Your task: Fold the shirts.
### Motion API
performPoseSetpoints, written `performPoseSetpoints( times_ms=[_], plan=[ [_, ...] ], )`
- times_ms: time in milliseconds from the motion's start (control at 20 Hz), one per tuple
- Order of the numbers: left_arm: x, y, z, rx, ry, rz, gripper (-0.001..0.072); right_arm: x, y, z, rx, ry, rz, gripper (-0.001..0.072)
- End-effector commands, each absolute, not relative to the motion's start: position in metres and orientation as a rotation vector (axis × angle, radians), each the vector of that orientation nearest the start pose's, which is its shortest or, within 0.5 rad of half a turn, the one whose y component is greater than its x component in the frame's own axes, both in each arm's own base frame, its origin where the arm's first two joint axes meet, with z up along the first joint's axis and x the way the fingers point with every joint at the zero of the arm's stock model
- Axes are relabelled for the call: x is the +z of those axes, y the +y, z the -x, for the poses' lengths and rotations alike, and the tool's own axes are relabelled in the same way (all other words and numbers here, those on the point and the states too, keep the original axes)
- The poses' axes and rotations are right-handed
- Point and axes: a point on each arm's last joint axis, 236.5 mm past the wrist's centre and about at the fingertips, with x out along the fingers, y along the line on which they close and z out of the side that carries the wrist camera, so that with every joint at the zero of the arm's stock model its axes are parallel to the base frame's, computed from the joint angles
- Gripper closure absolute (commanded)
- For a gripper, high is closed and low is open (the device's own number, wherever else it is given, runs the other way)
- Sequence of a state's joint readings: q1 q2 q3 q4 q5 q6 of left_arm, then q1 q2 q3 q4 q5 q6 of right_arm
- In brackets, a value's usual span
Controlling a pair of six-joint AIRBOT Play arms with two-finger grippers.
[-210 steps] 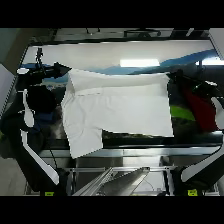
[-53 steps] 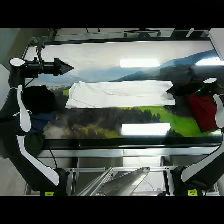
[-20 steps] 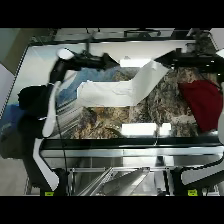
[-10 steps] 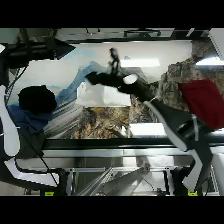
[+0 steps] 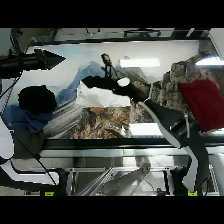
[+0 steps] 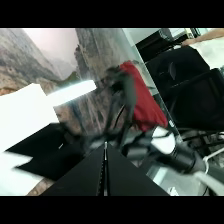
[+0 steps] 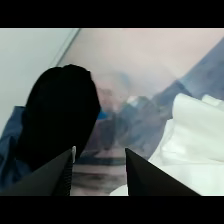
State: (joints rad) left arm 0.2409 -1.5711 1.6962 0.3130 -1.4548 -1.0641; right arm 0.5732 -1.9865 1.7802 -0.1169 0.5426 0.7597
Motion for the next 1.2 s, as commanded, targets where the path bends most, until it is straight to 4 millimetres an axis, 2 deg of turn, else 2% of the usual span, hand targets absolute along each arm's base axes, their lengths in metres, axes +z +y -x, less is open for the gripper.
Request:
performPoseSetpoints(
  times_ms=[0,100,150,200,250,350,400,500,700,800,900,1050,1100,1150],
  plan=[
    [0.216,-0.115,-0.459,-0.97,0.773,0.614,0.069,0.108,0.384,-0.502,1.014,0.775,-0.558,0.0348],
    [0.215,-0.117,-0.456,-0.982,0.782,0.611,0.069,0.1,0.302,-0.52,0.859,0.885,-0.528,0.0338],
    [0.215,-0.118,-0.456,-0.985,0.783,0.61,0.069,0.089,0.262,-0.528,0.762,0.943,-0.526,0.0259],
    [0.215,-0.121,-0.455,-0.989,0.785,0.608,0.069,0.075,0.23,-0.532,0.679,1.002,-0.537,0.0103],
    [0.215,-0.123,-0.454,-0.996,0.789,0.606,0.069,0.055,0.201,-0.532,0.606,1.066,-0.532,0.0063],
    [0.215,-0.131,-0.454,-1.006,0.791,0.602,0.069,0.018,0.17,-0.527,0.532,1.184,-0.547,0.0062],
    [0.215,-0.136,-0.453,-1.016,0.795,0.598,0.069,0.001,0.166,-0.524,0.53,1.229,-0.568,0.0063],
    [0.215,-0.145,-0.45,-1.034,0.802,0.59,0.069,-0.03,0.172,-0.519,0.534,1.303,-0.595,0.0063],
    [0.213,-0.155,-0.448,-1.047,0.811,0.577,0.069,-0.079,0.216,-0.51,0.607,1.372,-0.63,0.0063],
    [0.213,-0.155,-0.448,-1.047,0.811,0.577,0.069,-0.091,0.243,-0.505,0.667,1.378,-0.655,0.0064],
    [0.213,-0.155,-0.448,-1.047,0.812,0.577,0.069,-0.098,0.262,-0.5,0.694,1.386,-0.678,0.007],
    [0.213,-0.153,-0.448,-1.045,0.811,0.578,0.069,-0.104,0.272,-0.498,0.698,1.392,-0.674,0.0083],
    [0.213,-0.153,-0.448,-1.046,0.812,0.578,0.069,-0.104,0.274,-0.496,0.702,1.394,-0.673,0.0313],
    [0.213,-0.153,-0.448,-1.046,0.812,0.578,0.069,-0.101,0.275,-0.495,0.71,1.396,-0.677,0.0592]
  ],
)
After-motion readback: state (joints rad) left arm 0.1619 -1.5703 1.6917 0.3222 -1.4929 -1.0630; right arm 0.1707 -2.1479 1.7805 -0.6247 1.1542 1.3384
